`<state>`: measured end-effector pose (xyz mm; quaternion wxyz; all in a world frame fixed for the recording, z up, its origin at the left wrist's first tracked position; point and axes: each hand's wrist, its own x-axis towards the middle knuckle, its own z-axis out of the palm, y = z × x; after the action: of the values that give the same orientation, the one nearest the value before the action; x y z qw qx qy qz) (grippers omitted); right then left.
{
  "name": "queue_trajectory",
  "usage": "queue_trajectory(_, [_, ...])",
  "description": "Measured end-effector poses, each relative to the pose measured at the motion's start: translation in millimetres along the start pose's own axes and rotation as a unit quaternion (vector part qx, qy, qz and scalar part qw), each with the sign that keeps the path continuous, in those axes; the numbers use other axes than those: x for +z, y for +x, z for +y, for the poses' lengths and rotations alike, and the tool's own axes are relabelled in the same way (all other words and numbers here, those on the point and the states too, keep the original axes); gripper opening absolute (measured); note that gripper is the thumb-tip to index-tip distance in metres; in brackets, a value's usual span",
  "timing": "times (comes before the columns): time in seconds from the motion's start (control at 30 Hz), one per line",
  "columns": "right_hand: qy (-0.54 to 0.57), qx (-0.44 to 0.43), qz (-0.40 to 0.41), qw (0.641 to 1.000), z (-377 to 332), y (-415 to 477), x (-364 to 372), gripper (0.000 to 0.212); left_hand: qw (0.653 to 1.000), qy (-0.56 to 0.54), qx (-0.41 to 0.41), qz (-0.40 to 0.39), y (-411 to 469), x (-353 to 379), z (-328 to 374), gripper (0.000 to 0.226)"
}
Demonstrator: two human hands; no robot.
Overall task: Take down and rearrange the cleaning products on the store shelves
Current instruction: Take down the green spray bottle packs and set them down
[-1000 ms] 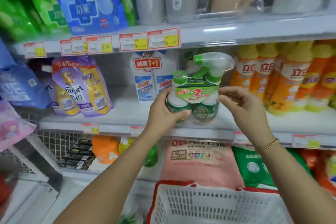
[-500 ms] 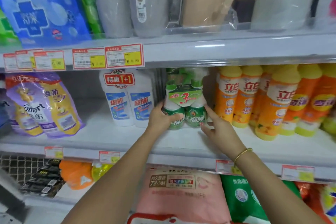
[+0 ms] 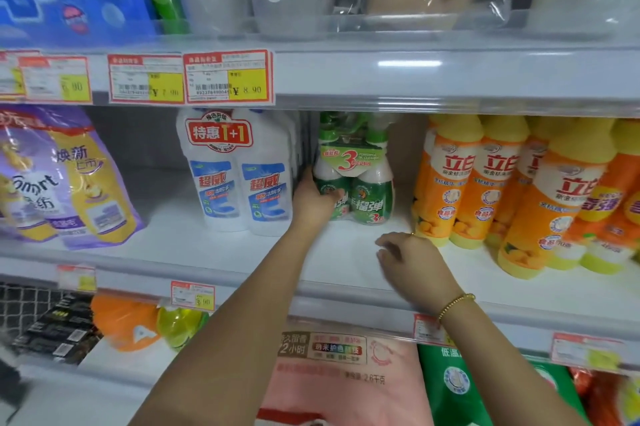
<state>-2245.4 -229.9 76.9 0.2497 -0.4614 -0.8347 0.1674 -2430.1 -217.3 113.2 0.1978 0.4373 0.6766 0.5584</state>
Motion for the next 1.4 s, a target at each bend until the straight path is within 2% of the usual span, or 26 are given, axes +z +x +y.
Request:
queue_trajectory(0.13, [-0.013, -0.019, 0.018, 1.0, 0, -1, 2, 0.014, 0.999, 0.035, 0.018, 0.029, -14, -2, 3, 0.049])
queue_trajectory(0.23, [-0.004, -0.019, 0.049, 0.999, -8, -8, -4, 0.024, 0.997, 0.061, 0.051, 0.008, -41, -27, 14, 0.039])
queue_trajectory(0.3, [0.017, -0.012, 0.086, 0.996, -22, -15, -9, 0.03, 0.992, 0.082, 0.092, -0.026, -69, -57, 18, 0.018])
queue_trajectory(0.33, [0.04, -0.011, 0.101, 0.994, -33, -20, -9, 0.031, 0.987, 0.104, 0.112, -0.038, -83, -74, 16, 0.019])
queue_trajectory(0.4, [0.084, -0.039, 0.106, 0.99, -65, -32, -3, 0.03, 0.98, 0.147, 0.119, -0.06, -110, -110, 3, 0.038])
queue_trajectory(0.47, [0.126, -0.081, 0.062, 0.987, -104, -46, 18, 0.026, 0.979, 0.165, 0.095, -0.075, -135, -149, -21, 0.041])
queue_trajectory(0.53, [0.147, -0.132, -0.019, 0.98, -142, -62, 48, 0.017, 0.979, 0.182, 0.063, -0.071, -158, -191, -53, 0.04])
queue_trajectory(0.6, [0.143, -0.184, -0.098, 0.968, -171, -78, 87, 0.005, 0.983, 0.174, 0.017, -0.058, -182, -232, -90, 0.03])
queue_trajectory(0.63, [0.132, -0.19, -0.142, 0.962, -181, -86, 108, 0.006, 0.985, 0.167, -0.013, -0.044, -194, -252, -111, 0.021])
queue_trajectory(0.7, [0.088, -0.175, -0.237, 0.952, -195, -103, 150, 0.023, 0.977, 0.187, -0.103, -0.01, -219, -289, -158, 0.01])
queue_trajectory(0.77, [0.05, -0.154, -0.325, 0.932, -200, -118, 194, 0.04, 0.95, 0.22, -0.223, -0.003, -247, -315, -209, 0.036])
queue_trajectory(0.87, [0.017, -0.113, -0.413, 0.903, -204, -136, 248, 0.063, 0.918, 0.201, -0.337, -0.047, -288, -329, -274, 0.055])
queue_trajectory(0.97, [-0.009, -0.099, -0.449, 0.888, -208, -147, 285, 0.069, 0.904, 0.136, -0.394, -0.093, -311, -323, -316, 0.069])
queue_trajectory(1.07, [-0.044, -0.098, -0.476, 0.873, -208, -157, 309, 0.063, 0.916, 0.08, -0.382, -0.093, -321, -307, -339, 0.073])
queue_trajectory(1.13, [-0.072, -0.102, -0.479, 0.869, -205, -163, 320, 0.057, 0.93, 0.039, -0.36, -0.057, -327, -298, -358, 0.062])
queue_trajectory(1.23, [-0.097, -0.112, -0.451, 0.88, -203, -166, 328, 0.045, 0.945, 0.035, -0.326, -0.017, -333, -291, -371, 0.048])
queue_trajectory(1.4, [-0.09, -0.113, -0.405, 0.903, -214, -174, 320, 0.034, 0.935, 0.013, -0.354, -0.009, -330, -294, -350, 0.043])
